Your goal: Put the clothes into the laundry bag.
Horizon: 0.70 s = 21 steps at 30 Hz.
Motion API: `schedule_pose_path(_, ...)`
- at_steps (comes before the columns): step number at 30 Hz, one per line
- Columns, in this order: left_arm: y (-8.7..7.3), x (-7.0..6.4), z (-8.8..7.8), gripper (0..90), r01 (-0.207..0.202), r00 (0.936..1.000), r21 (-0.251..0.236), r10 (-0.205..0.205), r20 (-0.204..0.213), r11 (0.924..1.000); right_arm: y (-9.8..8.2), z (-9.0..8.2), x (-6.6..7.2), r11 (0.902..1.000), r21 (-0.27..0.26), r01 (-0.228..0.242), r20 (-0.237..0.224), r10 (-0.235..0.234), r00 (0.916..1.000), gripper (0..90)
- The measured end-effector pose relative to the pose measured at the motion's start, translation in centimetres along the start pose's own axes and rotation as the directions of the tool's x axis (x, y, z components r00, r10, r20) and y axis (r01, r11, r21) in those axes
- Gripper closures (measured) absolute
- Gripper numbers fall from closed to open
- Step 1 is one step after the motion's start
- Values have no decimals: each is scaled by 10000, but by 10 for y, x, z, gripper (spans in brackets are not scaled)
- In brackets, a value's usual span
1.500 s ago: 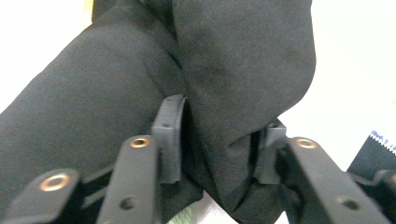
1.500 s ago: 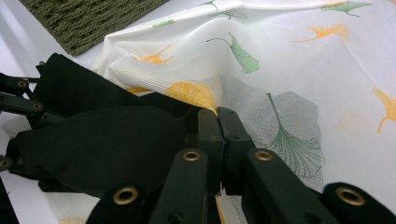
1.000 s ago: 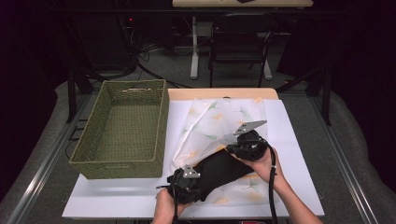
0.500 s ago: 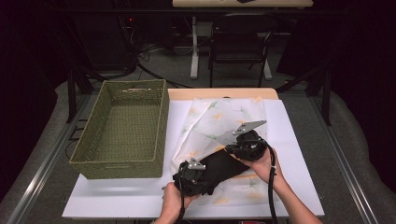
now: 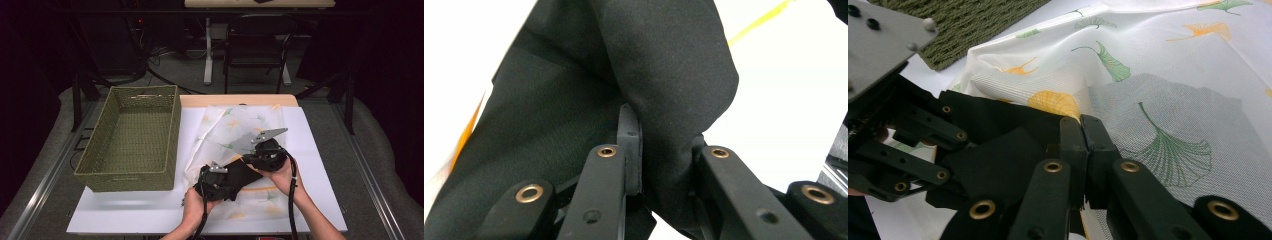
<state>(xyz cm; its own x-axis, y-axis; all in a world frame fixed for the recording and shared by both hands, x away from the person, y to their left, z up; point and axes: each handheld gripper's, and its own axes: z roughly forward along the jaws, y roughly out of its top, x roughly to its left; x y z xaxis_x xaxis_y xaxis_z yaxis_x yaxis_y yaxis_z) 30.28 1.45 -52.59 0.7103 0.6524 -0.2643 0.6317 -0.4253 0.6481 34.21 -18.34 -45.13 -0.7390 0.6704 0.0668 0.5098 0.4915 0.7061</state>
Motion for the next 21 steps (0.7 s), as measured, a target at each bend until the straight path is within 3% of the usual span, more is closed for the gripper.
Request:
schedule_pose_path(10,15,1,12,787,132,9999,-459,-136,-105,9989,1,-1,0,10000,-80,-42,-118,41,9999,893)
schedule_pose_path(14,19,2,20,757,114,9999,-680,-106,114,9976,1,-1,0,9999,-38,-121,-100,121,9999,892)
schedule_pose_path(15,18,4,22,742,194,9993,-728,-170,327,9972,0,0,0,9999,-30,-139,-112,139,9998,892)
schedule_pose_path(19,15,6,21,629,113,9993,-604,-92,355,9981,0,0,-1,9999,-44,-129,-114,129,9999,892)
schedule_pose_path(21,14,7,19,508,55,9997,-510,-42,254,9987,0,0,-1,9999,-42,-114,-118,114,9999,892)
